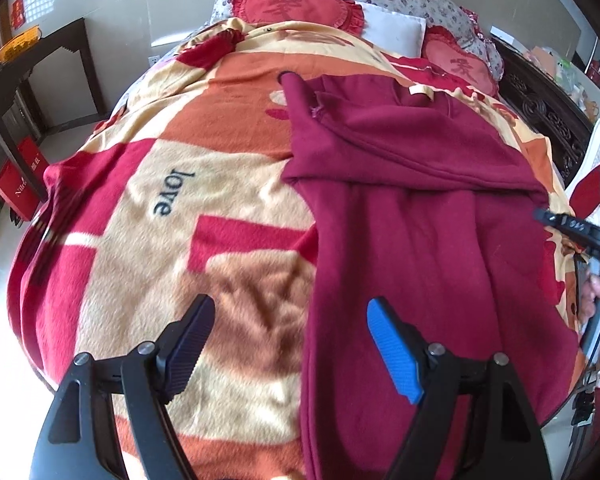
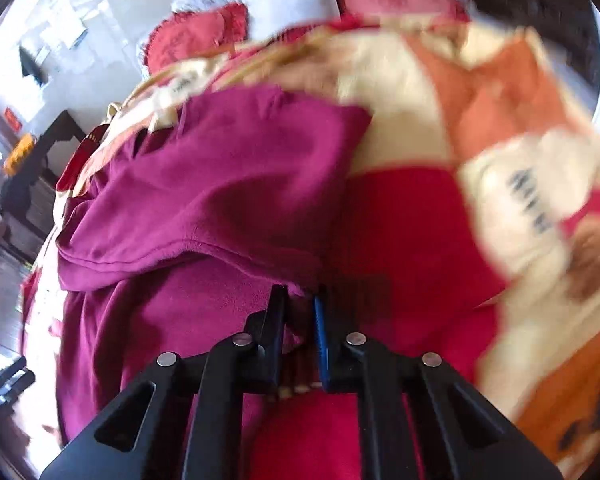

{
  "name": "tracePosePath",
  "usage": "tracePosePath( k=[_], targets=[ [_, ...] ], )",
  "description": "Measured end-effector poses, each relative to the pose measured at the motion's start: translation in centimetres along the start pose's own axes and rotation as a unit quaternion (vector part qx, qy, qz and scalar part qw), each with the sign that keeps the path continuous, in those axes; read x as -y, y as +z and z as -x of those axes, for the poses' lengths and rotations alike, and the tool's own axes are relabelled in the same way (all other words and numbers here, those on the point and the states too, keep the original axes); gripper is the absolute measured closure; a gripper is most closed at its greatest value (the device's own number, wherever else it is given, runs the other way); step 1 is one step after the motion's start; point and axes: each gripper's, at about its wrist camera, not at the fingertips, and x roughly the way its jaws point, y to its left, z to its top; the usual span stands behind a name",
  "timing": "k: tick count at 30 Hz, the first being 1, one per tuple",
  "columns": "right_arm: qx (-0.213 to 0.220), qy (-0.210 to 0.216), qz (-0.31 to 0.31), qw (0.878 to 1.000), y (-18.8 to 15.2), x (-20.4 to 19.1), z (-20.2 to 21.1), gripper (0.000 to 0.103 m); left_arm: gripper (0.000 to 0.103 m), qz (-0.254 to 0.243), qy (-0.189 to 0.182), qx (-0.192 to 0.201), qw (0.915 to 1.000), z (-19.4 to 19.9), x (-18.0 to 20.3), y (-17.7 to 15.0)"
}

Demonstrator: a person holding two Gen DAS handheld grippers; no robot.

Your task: Fold small clothes

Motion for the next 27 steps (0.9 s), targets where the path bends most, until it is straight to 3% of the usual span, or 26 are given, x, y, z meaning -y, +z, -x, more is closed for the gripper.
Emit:
tracePosePath(
  k=[2, 4, 9, 10, 13, 19, 27],
  targets=[
    [0.021, -0.031, 0.006, 0.999, 0.4, 0.5, 1.6, 0.103, 0.021, 0.005, 0.001, 0.000, 1.0000, -0.1, -0.2, -0.4],
    [0.009, -0.043, -0.005, 0.999, 0.6, 1.1, 1.1, 0.103, 0.021, 0.007, 0.000, -0.010, 0.9999, -0.6, -0.1, -0.7],
    [-0.027, -0.016, -0.018, 0.999, 0.1, 1.1, -0.1, 0.103, 0.021, 0.011, -0.002, -0.015, 0.9998, -0.5, 0.0, -1.7],
    [-0.028, -0.007, -0.022, 0.999, -0.2, 1.4, 0.6, 0.102, 0.021, 0.009, 0.000, -0.014, 0.9999, -0.5, 0.1, -1.9],
    [-0.028, 0.020, -0.020, 0.999, -1.7, 1.6, 3.3, 0.087, 0.021, 0.005, 0.002, -0.013, 0.9999, -0.2, 0.2, -2.3],
    [-0.056, 0.048, 0.013, 0.997, -6.0, 1.4, 6.9, 0.080, 0.021, -0.002, -0.001, -0.005, 1.0000, 0.9, 0.9, -3.2],
    [-0.047, 0.075, 0.006, 0.996, -10.8, 1.5, 11.1, 0.073, 0.021, -0.024, -0.004, -0.012, 0.9996, 2.8, 1.0, -5.7]
  ],
)
